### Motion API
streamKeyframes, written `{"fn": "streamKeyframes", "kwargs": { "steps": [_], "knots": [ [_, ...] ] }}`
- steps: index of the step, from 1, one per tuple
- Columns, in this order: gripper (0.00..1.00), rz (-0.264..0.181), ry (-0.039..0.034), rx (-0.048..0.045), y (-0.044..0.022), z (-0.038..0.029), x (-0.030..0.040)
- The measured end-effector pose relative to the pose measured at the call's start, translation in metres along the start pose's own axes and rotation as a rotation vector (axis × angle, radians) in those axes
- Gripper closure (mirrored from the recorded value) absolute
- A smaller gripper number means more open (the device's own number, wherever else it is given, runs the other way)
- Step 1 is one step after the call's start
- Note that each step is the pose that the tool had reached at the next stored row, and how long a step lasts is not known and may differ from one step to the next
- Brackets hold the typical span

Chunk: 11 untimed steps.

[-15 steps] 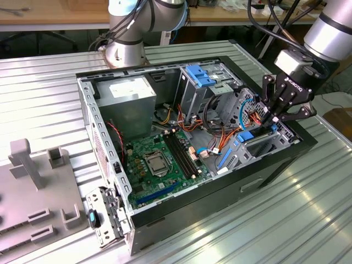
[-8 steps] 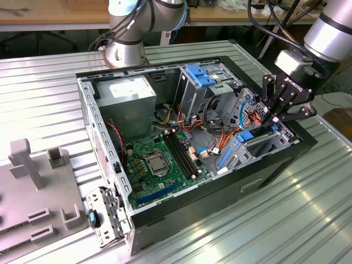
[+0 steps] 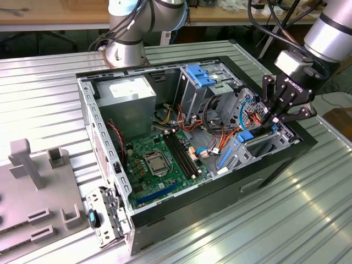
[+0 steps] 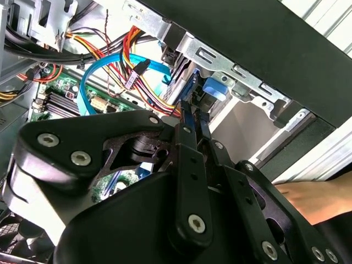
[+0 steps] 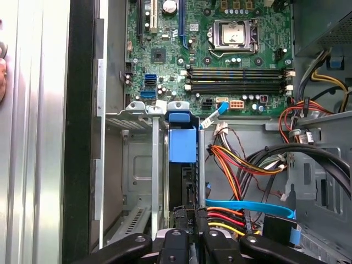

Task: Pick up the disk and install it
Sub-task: 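Insert the first disk wire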

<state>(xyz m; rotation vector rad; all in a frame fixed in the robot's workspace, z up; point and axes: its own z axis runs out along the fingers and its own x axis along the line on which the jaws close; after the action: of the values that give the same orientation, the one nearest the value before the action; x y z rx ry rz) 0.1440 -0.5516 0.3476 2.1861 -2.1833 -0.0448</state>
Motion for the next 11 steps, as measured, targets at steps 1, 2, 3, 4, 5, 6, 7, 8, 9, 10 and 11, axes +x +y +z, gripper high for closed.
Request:
{"fn": "streamKeyframes", "kwargs": {
  "steps": [1, 2, 3, 4, 5, 6, 7, 8, 9, 10, 11],
  "knots": [
    [0.84, 0.000, 0.0000, 0.0000, -0.0002, 0.0037, 0.0000],
    [0.84, 0.000, -0.0001, 0.0000, 0.0000, 0.0010, 0.0000],
    [0.84, 0.000, -0.0002, 0.0001, 0.0000, 0.0000, 0.0000],
    [0.84, 0.000, 0.0001, 0.0000, 0.0000, -0.0002, -0.0005],
    [0.84, 0.001, -0.0001, 0.0000, 0.0000, -0.0001, -0.0006],
    [0.84, 0.001, -0.0002, 0.0000, -0.0001, 0.0000, -0.0006],
    [0.84, 0.001, -0.0002, 0.0000, -0.0001, 0.0000, -0.0007],
    [0.84, 0.001, -0.0002, 0.0000, -0.0001, 0.0000, -0.0007],
    [0.84, 0.001, -0.0002, 0.0000, -0.0001, 0.0000, -0.0007],
    [0.84, 0.001, -0.0003, 0.0000, -0.0001, 0.0001, -0.0009],
    [0.84, 0.001, -0.0001, 0.0000, -0.0001, 0.0001, -0.0013]
  ]
}}
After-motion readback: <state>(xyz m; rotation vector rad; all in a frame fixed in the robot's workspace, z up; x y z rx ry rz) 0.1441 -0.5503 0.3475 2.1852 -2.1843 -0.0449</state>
